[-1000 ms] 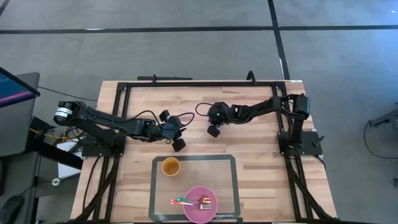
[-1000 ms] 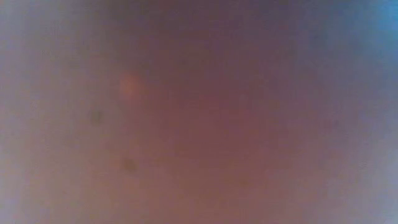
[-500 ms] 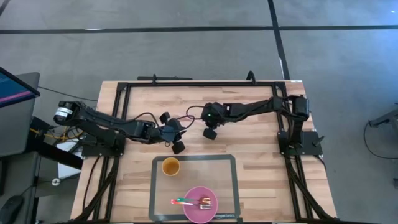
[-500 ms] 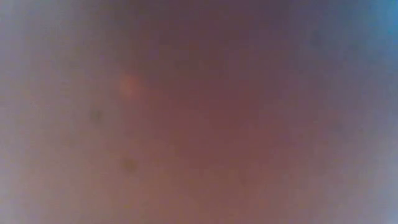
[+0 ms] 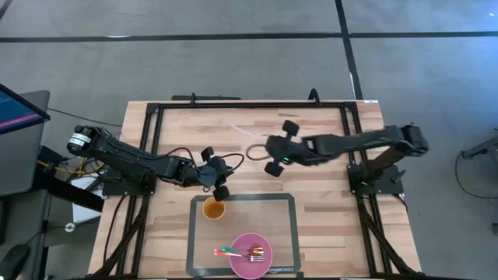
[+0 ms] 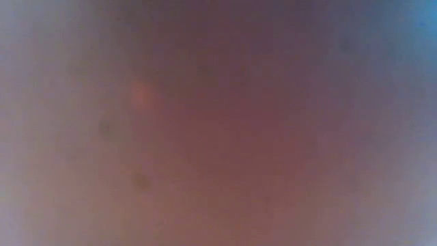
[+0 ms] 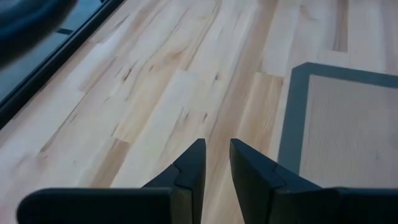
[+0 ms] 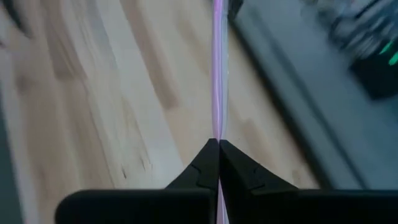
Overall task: Pick & Place Utensil
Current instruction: Put the pink straw into the yellow cup on the transparent mat
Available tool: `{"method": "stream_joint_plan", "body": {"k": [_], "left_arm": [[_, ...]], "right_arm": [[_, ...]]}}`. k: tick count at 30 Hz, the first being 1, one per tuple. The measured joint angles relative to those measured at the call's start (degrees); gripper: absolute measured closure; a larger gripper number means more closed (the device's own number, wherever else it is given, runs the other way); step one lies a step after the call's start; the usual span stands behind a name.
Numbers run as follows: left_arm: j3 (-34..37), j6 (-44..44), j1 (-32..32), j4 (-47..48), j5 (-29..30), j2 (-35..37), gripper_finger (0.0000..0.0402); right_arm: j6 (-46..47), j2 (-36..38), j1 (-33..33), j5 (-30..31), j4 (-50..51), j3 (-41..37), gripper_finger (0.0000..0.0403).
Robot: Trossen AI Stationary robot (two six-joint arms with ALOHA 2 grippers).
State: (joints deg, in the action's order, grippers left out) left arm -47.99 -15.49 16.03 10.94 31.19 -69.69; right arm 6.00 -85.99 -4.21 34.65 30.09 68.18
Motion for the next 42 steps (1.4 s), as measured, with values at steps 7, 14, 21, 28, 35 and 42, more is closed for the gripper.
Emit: {"method": "stream_joint_plan", "body": {"k": [7,14,21,28,35,42], "left_arm": [[0.00,0.07,-0.02,-1.04,0.05,0.00,0.0328],[0.00,2.77,-0.04,-4.68,0.07,0.00,0.0328],[0.00,9.65,0.09,-12.04,-0.75,0.00,0.0328],[0.00,16.30,0.09,-17.47,-10.37,0.00,0.0328],[-0.02,16.98,0.06,-20.00,-12.64,0.00,0.0328],[-0.02,16.87,1.31,-19.90,-12.59,0.00,0.0328]], "right_arm": [[-2.05,11.39,-10.43,9.00,-2.56,-3.89,0.0403],[-8.91,21.57,-12.55,8.43,-22.07,-20.74,0.0403],[-13.64,26.19,-7.44,-8.19,-37.29,-29.16,0.0403],[-14.08,22.05,-4.94,-19.84,-39.78,-29.53,0.0403],[-15.62,16.42,-4.98,-19.29,-47.12,-29.55,0.0403],[-16.86,24.03,-7.16,-6.76,-43.87,-29.49,0.0403]]}}
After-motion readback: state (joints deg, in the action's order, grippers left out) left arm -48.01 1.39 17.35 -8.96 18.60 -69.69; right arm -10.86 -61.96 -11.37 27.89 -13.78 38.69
